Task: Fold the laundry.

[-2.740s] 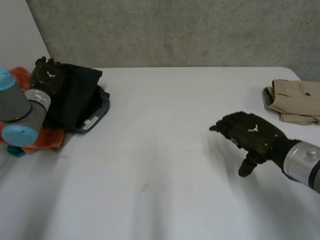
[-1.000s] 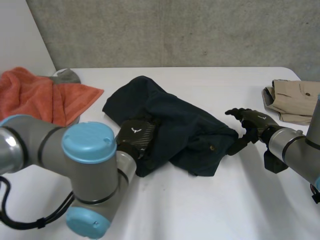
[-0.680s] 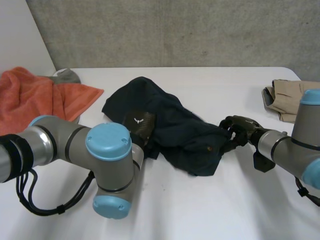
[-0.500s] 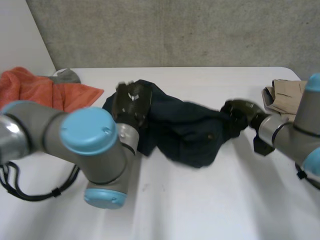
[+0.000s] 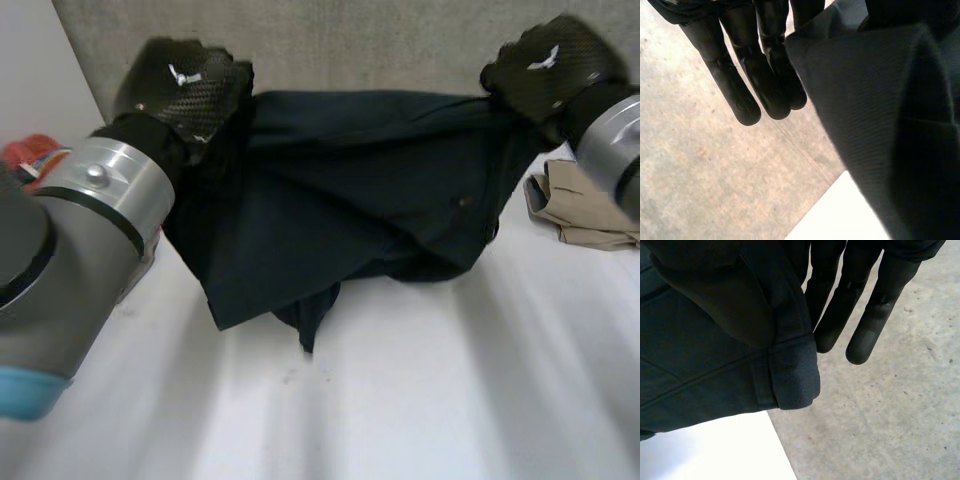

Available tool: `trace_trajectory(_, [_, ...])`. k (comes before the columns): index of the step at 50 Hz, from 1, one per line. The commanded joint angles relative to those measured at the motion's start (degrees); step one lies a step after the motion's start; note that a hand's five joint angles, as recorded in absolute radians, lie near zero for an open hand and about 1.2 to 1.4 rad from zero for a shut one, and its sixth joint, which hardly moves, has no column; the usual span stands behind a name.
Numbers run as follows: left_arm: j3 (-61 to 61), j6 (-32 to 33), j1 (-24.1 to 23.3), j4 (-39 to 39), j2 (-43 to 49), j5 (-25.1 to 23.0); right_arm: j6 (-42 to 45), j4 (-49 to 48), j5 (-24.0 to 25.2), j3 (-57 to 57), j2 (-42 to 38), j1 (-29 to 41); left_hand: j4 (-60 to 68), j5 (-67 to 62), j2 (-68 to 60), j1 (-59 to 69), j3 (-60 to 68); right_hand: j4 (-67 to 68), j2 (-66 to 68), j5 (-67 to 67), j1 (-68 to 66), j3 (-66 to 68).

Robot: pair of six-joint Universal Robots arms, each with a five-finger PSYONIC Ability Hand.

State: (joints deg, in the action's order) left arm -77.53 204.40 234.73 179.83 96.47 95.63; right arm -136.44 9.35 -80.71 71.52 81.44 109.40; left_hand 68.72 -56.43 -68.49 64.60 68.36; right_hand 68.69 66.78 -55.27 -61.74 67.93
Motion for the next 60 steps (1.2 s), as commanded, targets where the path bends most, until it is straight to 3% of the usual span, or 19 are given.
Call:
trace_trajectory(1, [4.7,0.3,3.6,0.9,12.3,-2.4,-0.4,-0.7,-0.9,-3.2,-11.1,1.6,11.3,-13.6,-11.5,15.4,11.6,11.3,13.2,-14.7,-18.3,12.1])
trace_trajectory(5, [13.0,1.4,4.7,4.6,22.2,-2.6,-0.6,-3.9,-1.3,-8.3,-18.2,1.8,11.3,-13.6,-11.5,15.4,11.6,11.3,13.2,-14.7,-18.3,12.1])
trace_trajectory(10, [30.4,9.3,5.8,18.1,32.7,-3.1,-0.5,-19.7,-3.0,-17.0,-25.5,2.0,11.3,-13.6,-11.5,15.4,11.6,11.3,13.2,-14.7,-18.3,12.1])
trace_trajectory(12, [35.1,11.7,5.6,23.7,34.1,-4.1,-0.4,-26.5,-3.5,-18.8,-26.3,2.0,11.3,-13.6,-11.5,15.4,11.6,11.3,13.2,-14.7,-18.3,12.1])
trace_trajectory(13, [39.2,13.5,5.6,30.2,34.9,-6.1,-0.2,-33.7,-3.9,-19.7,-26.6,2.0,11.3,-13.6,-11.5,15.4,11.6,11.3,13.2,-14.7,-18.3,12.1])
trace_trajectory(17, [43.9,13.4,5.6,40.4,34.7,-10.0,-0.2,-48.9,-4.8,-21.0,-25.9,2.0,11.3,-13.6,-11.5,15.4,11.6,11.3,13.2,-14.7,-18.3,12.1])
trace_trajectory(20, [44.0,13.1,5.3,41.3,34.0,-10.3,-0.2,-52.2,-4.9,-21.8,-24.8,2.1,11.3,-13.6,-11.5,15.4,11.6,11.3,13.2,-14.7,-18.3,12.1])
trace_trajectory(24, [41.0,13.1,5.1,39.9,31.9,-9.8,-0.5,-49.7,-5.3,-23.3,-23.9,2.1,11.3,-13.6,-11.5,15.4,11.6,11.3,13.2,-14.7,-18.3,12.1])
trace_trajectory(35, [12.2,12.2,4.9,40.2,27.4,-9.9,-0.7,-33.4,-5.4,-14.2,-27.6,2.0,11.3,-13.6,-11.5,15.4,11.6,11.3,13.2,-14.7,-18.3,12.1])
trace_trajectory(39, [5.4,12.2,4.7,40.0,30.2,-9.8,-0.4,-29.4,-5.5,-9.6,-31.7,2.1,11.3,-13.6,-11.5,15.4,11.6,11.3,13.2,-14.7,-18.3,12.1])
trace_trajectory(44, [0.3,12.6,0.5,38.7,37.1,-9.5,-0.3,-21.4,-5.9,-6.6,-37.7,2.9,11.3,-13.6,-11.5,15.4,11.6,11.3,13.2,-14.7,-18.3,12.1])
trace_trajectory(49, [-4.5,12.3,-0.2,34.8,36.5,-9.3,-1.3,-18.1,-6.0,-2.9,-35.1,3.5,11.3,-13.6,-11.5,15.4,11.6,11.3,13.2,-14.7,-18.3,12.1])
trace_trajectory(51, [-5.9,12.3,-0.2,33.4,34.8,-9.3,-1.9,-18.0,-5.9,-0.7,-33.1,3.4,7.3,-9.6,-7.5,11.4,7.7,11.3,13.2,-14.7,-18.3,12.1])
trace_trajectory(54, [-8.9,12.3,-0.1,30.6,30.3,-9.3,-2.6,-17.4,-5.4,3.7,-28.9,3.0,-10.0,7.7,9.8,-5.9,-9.6,11.3,13.2,-14.7,-18.3,12.1])
trace_trajectory(56, [-11.5,12.3,-0.1,29.6,27.7,-9.1,-2.6,-17.2,-5.3,6.8,-26.3,2.6,-29.3,27.0,29.1,-25.2,-29.0,11.3,13.2,-14.7,-18.3,12.1])
trace_trajectory(60, [-15.7,12.3,-0.2,29.9,24.2,-8.4,-2.7,-14.9,-5.2,11.1,-23.9,2.0,-37.3,35.0,37.1,-33.2,-36.9,11.3,13.2,-14.7,-18.3,12.1])
